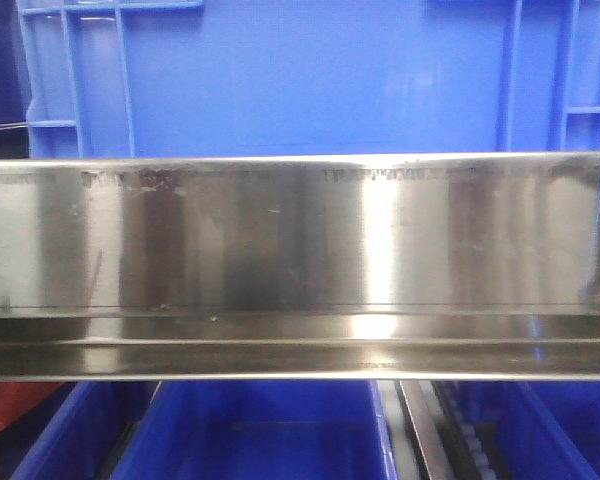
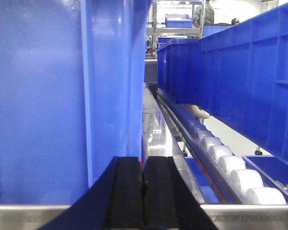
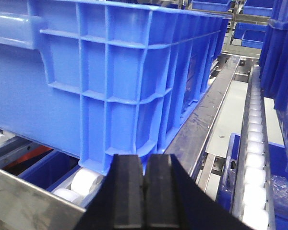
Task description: Place valve from conveyor to right shelf box
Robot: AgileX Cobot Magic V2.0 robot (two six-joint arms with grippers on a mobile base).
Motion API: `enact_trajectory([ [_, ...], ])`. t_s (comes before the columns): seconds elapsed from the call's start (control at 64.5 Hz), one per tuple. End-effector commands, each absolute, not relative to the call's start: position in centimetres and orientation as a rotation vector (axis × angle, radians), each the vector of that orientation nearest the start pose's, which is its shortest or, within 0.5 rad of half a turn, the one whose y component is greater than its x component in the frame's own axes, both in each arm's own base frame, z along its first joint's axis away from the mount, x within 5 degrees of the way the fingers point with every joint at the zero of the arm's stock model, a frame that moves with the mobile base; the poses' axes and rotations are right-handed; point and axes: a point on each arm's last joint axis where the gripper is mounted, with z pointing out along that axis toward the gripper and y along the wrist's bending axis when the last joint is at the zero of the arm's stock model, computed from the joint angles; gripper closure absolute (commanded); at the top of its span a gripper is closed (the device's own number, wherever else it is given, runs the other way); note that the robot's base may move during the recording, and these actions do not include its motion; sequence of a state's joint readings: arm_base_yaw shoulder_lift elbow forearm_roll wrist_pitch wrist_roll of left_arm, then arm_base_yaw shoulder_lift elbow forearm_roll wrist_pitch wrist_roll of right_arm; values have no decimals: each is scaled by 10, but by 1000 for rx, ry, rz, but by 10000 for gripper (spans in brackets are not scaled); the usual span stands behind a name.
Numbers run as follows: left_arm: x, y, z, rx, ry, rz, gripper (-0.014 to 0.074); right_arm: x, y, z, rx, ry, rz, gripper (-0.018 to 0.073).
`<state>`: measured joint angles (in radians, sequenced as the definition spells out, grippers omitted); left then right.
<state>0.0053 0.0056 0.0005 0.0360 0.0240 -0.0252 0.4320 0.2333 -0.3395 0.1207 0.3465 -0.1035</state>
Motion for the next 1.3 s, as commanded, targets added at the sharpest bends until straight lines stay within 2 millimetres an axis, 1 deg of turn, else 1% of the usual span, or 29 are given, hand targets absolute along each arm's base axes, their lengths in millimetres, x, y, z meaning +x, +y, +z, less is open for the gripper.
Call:
enact_trajectory([
  [0.0,56,0,214,-6,1470,5,707,59,30,284,-390,1660,350,713],
  [0.109,56,0,217,-6,1446,5,707,59,30,284,-390,1660,350,713],
  [0.884,56,0,216,-6,1448,5,707,59,30,284,-387,1655,348,713],
  [1.008,56,0,216,-6,1448,5,707,60,27,285,-336,1643,309,713],
  [1.086,56,0,216,-6,1448,5,707,63,22,283,-258,1623,264,713],
  [1.194,56,0,216,-6,1448,5,707,63,15,276,-161,1595,199,713],
  [1.287,56,0,216,-6,1448,5,707,60,11,263,-112,1592,156,713],
])
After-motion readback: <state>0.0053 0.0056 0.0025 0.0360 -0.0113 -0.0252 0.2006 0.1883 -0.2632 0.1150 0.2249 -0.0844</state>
